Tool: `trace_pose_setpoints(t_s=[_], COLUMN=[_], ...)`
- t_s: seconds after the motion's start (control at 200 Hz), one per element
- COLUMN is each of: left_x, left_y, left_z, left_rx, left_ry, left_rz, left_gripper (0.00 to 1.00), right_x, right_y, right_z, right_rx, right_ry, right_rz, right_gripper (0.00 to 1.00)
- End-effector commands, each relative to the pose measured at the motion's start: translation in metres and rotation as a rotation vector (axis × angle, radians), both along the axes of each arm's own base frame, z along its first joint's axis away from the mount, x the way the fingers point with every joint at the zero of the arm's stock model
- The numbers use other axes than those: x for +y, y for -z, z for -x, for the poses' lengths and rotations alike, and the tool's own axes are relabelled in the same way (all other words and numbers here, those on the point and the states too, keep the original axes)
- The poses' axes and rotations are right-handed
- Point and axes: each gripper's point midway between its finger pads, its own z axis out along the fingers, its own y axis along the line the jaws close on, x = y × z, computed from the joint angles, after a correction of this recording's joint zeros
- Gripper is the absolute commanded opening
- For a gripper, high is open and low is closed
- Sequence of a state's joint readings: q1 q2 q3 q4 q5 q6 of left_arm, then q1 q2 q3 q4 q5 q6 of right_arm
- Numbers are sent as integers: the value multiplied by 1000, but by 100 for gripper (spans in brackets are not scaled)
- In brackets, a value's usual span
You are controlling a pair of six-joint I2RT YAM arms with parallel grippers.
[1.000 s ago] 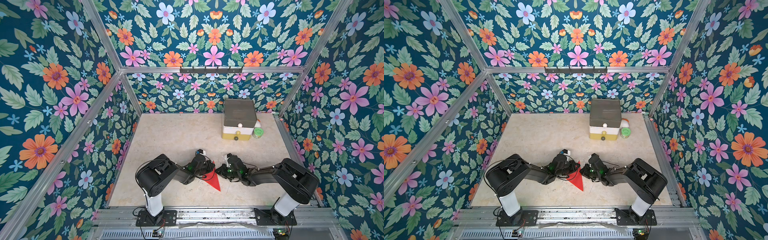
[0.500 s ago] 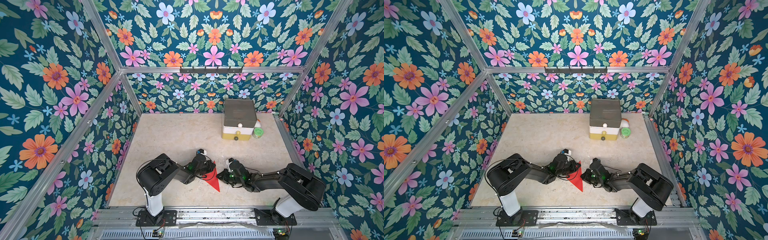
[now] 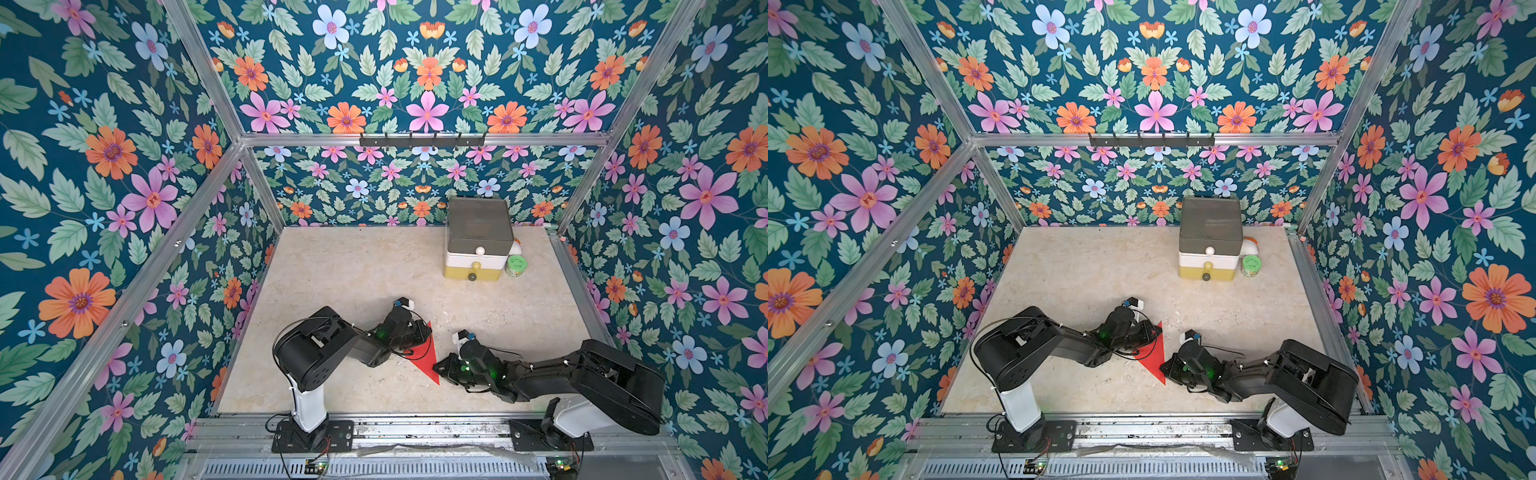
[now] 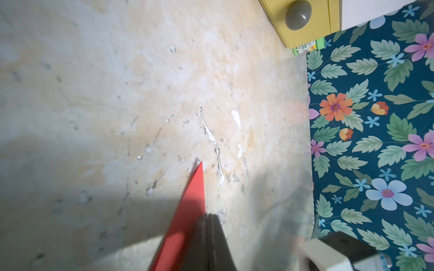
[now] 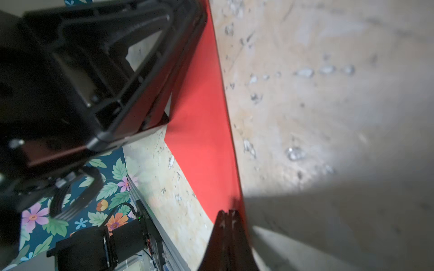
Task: Fold the square paper diagonally
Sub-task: Fold the paper at the center of the board.
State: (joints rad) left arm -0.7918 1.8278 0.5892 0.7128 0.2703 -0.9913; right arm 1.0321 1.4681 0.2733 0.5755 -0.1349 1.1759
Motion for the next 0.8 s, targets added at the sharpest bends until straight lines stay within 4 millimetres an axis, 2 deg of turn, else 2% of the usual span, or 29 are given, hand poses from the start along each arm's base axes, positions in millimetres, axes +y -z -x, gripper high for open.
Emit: trace_pose_setpoints(t_s=[0.0,0.275,0.52,0.65,0.725,0.795], left_x=[32,33,33,31,28,21], left_y=[43,43,44,42,39,31], left_z=[15,14,13,12,11,9], left_rx=[106,100,96,86,75,57], left_ry=[-37,-35,-35,-28,-14,7], left_rz=[-187,-194,-192,-187,-176,-160], left_gripper=[0,0,0,0,0,0], right_x=[-32,-38,-55,-58,-54,-53], right_y=[30,37,44,30,8,-16], right_z=[22,44,67,67,57,45], right_rx=[103,125,167,136,72,12], right_ry=[37,25,37,44,59,89], right_rz=[140,174,194,187,164,141], right_gripper=[0,0,0,0,0,8])
